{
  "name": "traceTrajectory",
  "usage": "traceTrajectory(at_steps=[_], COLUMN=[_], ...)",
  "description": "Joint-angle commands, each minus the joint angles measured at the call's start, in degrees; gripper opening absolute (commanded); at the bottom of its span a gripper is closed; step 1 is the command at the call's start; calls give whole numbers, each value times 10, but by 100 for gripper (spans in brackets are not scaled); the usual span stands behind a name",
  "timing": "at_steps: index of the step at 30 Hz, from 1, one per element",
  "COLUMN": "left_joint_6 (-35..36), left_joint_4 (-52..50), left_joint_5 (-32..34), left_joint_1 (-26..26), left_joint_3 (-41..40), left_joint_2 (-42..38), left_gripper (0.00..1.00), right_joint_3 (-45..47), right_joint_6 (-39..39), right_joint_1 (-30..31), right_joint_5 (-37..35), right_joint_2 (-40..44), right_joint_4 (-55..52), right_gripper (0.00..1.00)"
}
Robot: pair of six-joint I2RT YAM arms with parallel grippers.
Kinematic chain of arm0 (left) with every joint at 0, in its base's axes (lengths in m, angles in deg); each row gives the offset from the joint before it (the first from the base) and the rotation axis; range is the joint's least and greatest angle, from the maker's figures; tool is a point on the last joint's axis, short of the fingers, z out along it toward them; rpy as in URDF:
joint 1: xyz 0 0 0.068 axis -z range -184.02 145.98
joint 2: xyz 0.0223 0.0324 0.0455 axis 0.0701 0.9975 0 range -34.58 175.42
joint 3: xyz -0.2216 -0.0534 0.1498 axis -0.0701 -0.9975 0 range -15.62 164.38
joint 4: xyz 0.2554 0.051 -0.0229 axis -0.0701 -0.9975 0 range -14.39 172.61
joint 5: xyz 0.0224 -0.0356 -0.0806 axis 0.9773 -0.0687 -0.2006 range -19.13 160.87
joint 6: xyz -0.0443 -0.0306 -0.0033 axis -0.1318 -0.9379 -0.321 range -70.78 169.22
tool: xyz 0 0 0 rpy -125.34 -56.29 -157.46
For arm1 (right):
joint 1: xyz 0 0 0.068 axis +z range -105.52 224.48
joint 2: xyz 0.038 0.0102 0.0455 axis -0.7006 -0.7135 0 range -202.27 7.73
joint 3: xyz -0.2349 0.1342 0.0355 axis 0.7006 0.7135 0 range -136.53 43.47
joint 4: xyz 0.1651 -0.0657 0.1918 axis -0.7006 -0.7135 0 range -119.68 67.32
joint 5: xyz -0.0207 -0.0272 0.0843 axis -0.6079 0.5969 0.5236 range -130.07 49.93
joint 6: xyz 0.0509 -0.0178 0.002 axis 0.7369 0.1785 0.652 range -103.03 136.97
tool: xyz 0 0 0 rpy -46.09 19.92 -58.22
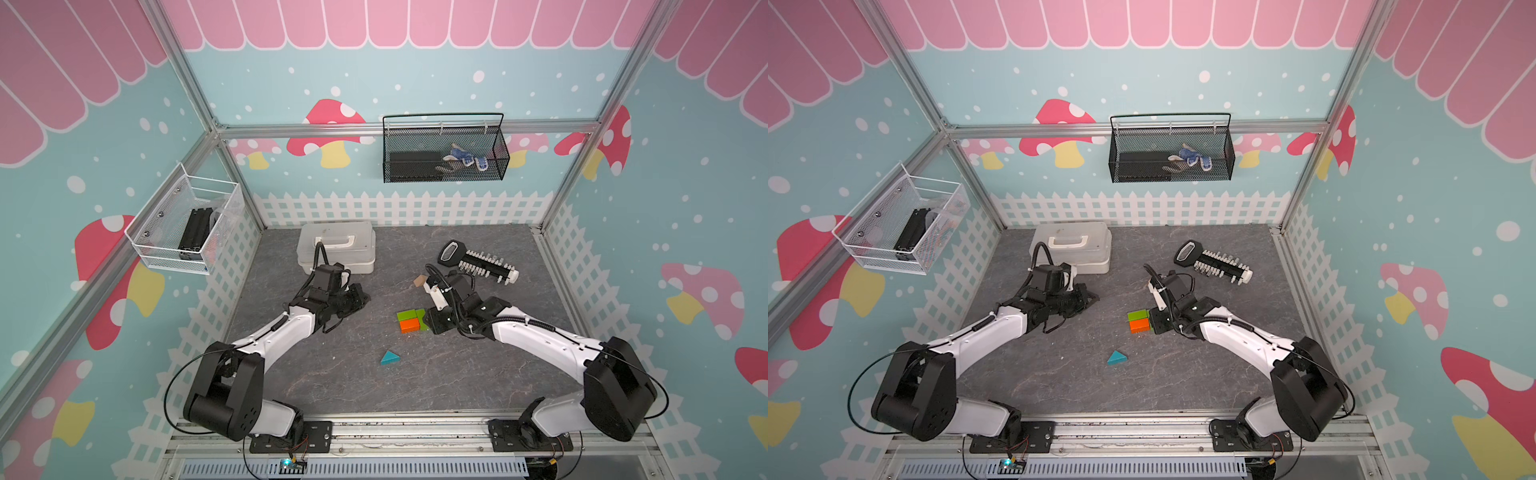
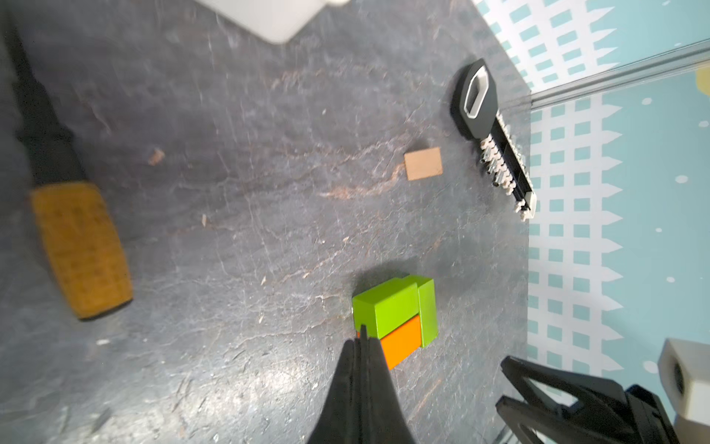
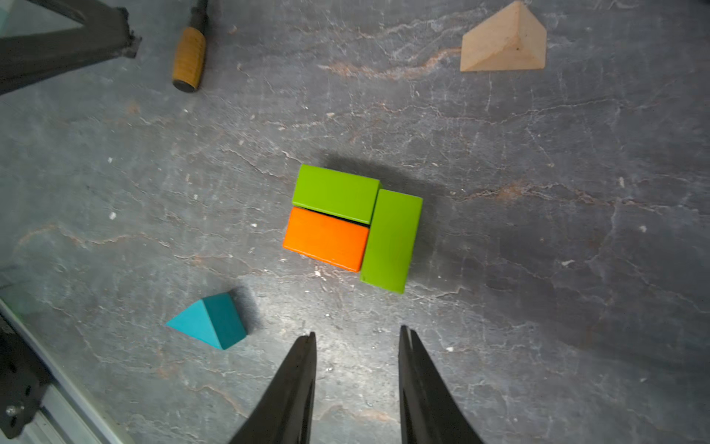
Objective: Assemble a piece of candy with building blocks
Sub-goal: Adjust the building block at the center of the board.
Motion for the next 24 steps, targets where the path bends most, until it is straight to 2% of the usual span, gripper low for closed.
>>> traceTrajectory(at_steps=[1,4,7,11,17,24], left_joint_6=[60,75,76,68,65,53], left_joint_4=[-75,-93,-95,-94,-94,-92], left_joint_5=[37,1,-40,-35,-37,-50], left_joint_1=[-13,-23,-22,0,35,115], left_joint_3=[19,10,-10,-44,-78,-101], left_joint_2=[7,28,51,56,47,60], left_gripper=[0,0,0,0,0,0], right_joint_3=[31,51,51,47,40,24], right_joint_6=[72,104,108,110,107,105], right_joint_1=[44,78,108,132,136,141], right_joint_5=[-53,-51,-48,-34,-11,8], right_joint_2=[29,35,-1,-59,-108,-133], right_joint_4=[-7,19,18,36,67,75], right_gripper=[30,12,5,1,0,0])
